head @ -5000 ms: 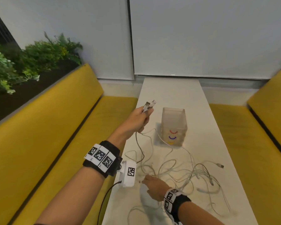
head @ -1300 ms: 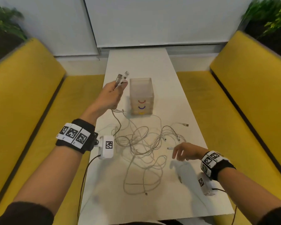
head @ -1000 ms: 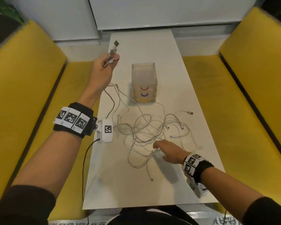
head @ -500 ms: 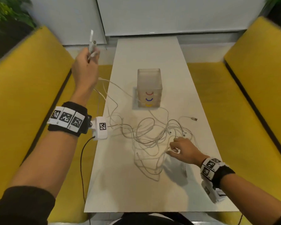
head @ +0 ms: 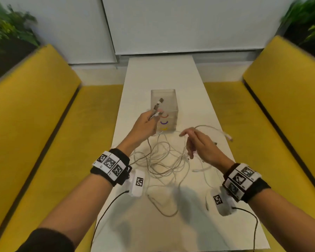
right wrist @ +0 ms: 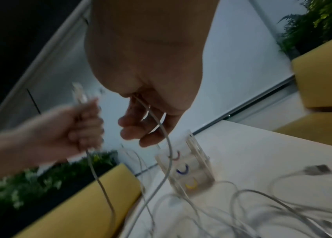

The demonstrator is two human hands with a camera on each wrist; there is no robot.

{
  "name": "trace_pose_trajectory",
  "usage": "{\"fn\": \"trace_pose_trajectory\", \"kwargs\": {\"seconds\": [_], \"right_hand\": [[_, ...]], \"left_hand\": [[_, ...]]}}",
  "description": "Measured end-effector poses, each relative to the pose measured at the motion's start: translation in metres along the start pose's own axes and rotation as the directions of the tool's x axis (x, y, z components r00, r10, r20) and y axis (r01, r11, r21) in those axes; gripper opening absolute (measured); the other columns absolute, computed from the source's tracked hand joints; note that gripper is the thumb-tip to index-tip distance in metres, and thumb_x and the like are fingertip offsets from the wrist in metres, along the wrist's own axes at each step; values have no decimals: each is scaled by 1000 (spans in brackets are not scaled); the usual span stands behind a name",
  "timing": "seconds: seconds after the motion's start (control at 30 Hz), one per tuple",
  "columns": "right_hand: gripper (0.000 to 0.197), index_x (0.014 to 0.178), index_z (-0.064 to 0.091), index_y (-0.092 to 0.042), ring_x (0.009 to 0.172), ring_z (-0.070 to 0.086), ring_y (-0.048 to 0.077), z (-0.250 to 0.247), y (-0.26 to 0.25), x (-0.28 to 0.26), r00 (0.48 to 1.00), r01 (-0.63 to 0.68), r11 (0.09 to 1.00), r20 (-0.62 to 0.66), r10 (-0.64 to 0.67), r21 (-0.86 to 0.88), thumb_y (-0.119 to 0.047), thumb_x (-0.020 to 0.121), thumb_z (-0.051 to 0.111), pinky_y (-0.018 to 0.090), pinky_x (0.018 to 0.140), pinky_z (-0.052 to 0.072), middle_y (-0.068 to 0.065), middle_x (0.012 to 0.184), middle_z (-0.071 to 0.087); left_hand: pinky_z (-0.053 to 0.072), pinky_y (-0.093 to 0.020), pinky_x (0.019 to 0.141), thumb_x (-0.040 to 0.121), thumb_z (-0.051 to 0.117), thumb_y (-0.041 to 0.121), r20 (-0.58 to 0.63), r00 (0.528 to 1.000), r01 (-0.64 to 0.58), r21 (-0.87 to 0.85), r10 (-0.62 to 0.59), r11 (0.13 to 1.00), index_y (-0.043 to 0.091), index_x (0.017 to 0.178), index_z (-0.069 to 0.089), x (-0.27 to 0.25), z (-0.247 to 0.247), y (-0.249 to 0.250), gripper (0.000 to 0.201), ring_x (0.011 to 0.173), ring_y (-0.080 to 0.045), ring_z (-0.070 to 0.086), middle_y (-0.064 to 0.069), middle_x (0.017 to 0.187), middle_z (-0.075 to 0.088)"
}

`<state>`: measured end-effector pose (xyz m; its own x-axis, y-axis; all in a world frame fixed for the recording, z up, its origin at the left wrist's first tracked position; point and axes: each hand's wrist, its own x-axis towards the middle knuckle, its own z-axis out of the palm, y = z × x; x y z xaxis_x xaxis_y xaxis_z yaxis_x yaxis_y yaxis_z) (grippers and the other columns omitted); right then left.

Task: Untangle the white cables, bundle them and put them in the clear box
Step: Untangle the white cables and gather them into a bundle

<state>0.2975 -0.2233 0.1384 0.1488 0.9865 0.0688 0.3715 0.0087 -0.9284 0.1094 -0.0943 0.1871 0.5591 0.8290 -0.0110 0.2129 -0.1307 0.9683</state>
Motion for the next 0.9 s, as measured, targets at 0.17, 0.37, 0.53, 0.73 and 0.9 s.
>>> {"fn": "trace_pose_trajectory", "kwargs": {"seconds": [0.17,0.37,0.53,0.73,0.9], "right_hand": [[33,89,43,-14,39,46,26,-7,-41,15,994,-112,993,-10,113,48,-38,106,29,31,42,43,5,56,45],[38,116,57,-16,64,55,19,7,-74,27,989,18,896,137,48,-444,-32,108,24,23,53,43,-12,71,47],[29,102,59,-20,70,51,15,11,-83,32,981,131,828,195,-27,-546,-28,107,31,29,66,32,-7,81,56],[29,77,61,-42,50,42,7,-19,-68,25,978,56,978,207,-13,-199,-34,102,50,21,52,37,-12,58,49],[39,66,46,-16,53,46,17,-53,-17,9,979,-155,982,115,167,-104,-38,94,62,44,64,47,-1,56,44]], "left_hand": [[28,-26,53,104,48,21,43,998,-33,-148,40,988,22,89,53,0,4,7,16,50,-5,33,17,56,43],[41,-25,58,94,67,26,91,992,-77,-94,86,993,12,119,60,-1,26,29,29,59,-5,49,-3,66,42],[38,-32,59,98,60,23,-21,999,-27,-86,25,996,8,85,65,4,29,33,21,59,-18,46,-7,69,57],[29,-21,47,105,42,26,-260,964,-42,-342,-51,939,19,79,50,19,-10,51,28,51,-6,37,5,64,49],[38,-25,53,107,37,30,-490,868,-269,-592,-75,759,18,76,45,21,-62,75,35,51,-13,48,2,56,37]]}}
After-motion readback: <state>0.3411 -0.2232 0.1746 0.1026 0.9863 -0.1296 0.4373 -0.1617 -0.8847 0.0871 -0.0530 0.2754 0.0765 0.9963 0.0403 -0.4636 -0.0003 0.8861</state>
